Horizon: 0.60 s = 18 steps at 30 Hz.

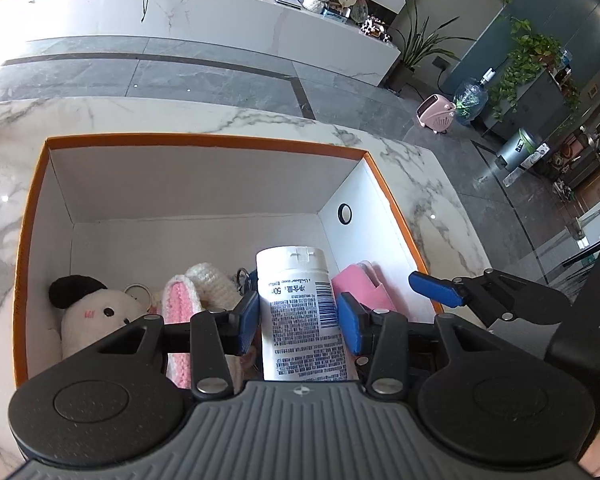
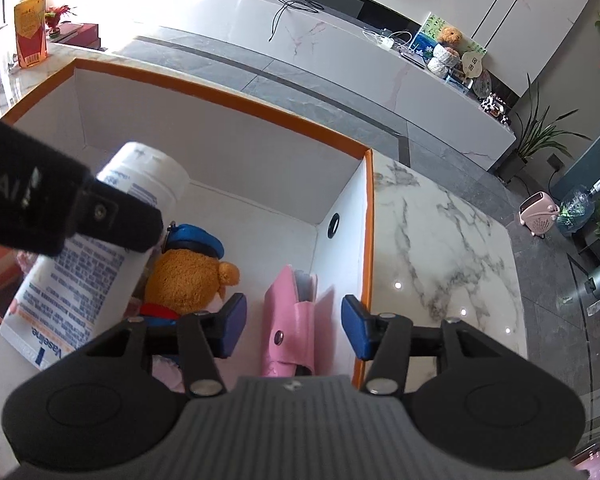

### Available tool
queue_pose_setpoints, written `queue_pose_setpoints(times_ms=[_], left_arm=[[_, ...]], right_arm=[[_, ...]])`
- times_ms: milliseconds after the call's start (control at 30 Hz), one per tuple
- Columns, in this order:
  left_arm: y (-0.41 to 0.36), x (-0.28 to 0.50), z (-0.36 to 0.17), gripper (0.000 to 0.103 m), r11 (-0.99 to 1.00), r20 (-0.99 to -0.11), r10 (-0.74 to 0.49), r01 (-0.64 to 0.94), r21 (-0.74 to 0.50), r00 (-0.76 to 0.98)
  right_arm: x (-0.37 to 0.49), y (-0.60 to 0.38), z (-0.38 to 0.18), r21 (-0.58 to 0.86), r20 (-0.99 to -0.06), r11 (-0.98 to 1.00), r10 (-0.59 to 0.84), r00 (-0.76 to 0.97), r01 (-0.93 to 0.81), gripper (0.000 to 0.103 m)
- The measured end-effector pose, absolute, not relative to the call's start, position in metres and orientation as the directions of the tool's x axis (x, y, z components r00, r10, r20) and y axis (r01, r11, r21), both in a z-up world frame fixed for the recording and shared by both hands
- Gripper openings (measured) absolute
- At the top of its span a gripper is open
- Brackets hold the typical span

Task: Organize objects
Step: 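Lower the lotion tube and card case into the box beside the plush toys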

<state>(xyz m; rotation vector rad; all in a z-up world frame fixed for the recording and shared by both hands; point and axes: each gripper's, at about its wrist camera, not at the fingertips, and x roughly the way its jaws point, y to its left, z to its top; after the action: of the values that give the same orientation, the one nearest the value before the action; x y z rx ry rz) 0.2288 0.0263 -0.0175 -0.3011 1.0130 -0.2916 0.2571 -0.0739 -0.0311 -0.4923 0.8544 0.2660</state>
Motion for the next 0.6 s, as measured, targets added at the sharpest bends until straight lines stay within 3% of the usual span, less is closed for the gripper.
queue_pose_setpoints(times_ms=[200,500,600], left_arm=[[0.025,0.225,-0.025,0.046,0.921,-0.79,-0.377,0.104,-0.377,0.484],[0.03,0.208,-0.015,0.064,0.931,-0.79,-0.355,0.118,-0.345,0.5],[0.03,0.203,-0.017,0.065,0.937,-0.815,-0.345,0.114,-0.331,0.466]], right_arm=[[0.259,-0.084,-0.025,-0.229,-0.783,0.886,0.078,0.617,-0.403,0.056],[0.255,-0.086,-0.021,-0.203,-0.776,0.895,0.099,0.622,-0.396,0.06],[0.255,-0.088,-0.018,-0.184,-0.776,0.902,0.11,0.621,-0.39,0.06]])
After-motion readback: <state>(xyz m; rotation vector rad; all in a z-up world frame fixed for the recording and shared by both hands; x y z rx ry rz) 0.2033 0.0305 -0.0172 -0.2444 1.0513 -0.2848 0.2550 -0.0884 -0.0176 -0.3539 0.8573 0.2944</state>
